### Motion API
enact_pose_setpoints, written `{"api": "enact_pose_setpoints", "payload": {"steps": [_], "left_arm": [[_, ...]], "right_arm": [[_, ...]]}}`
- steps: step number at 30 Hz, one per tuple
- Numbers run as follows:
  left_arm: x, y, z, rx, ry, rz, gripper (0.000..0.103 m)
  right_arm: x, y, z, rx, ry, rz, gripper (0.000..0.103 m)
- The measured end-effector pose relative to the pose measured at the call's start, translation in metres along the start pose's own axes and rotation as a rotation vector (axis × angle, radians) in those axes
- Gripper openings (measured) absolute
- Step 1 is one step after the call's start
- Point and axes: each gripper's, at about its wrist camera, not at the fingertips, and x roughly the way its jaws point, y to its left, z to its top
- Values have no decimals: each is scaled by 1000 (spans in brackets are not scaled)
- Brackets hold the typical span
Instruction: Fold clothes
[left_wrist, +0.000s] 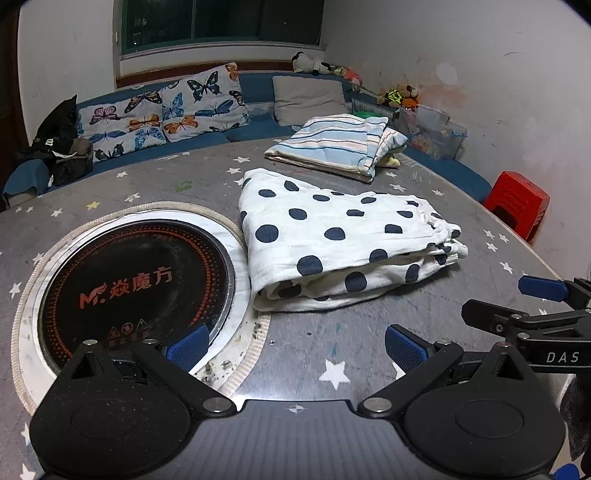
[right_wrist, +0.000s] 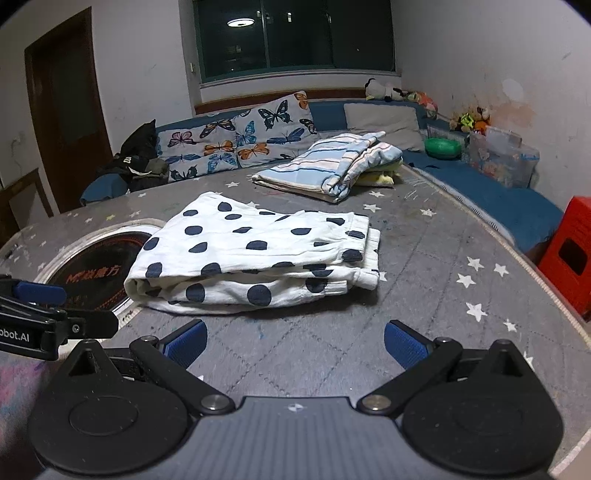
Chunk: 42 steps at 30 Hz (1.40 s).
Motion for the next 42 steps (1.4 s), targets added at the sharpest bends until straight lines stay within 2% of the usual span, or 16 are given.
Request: {"api": "enact_pose_setpoints", "payload": {"steps": [14,32,42], "left_arm": [[-20,3,-22,6,-29,20,103],[-40,18,-54,-50,-46,97,103],[-37,36,-53,-33,-50,91,103]], "right_arm": [[-16,12,-13,8,-23,9,103],[-19,40,-22,-22,-26,83,103],[-13,58,-21,-26,-6,56,103]]}}
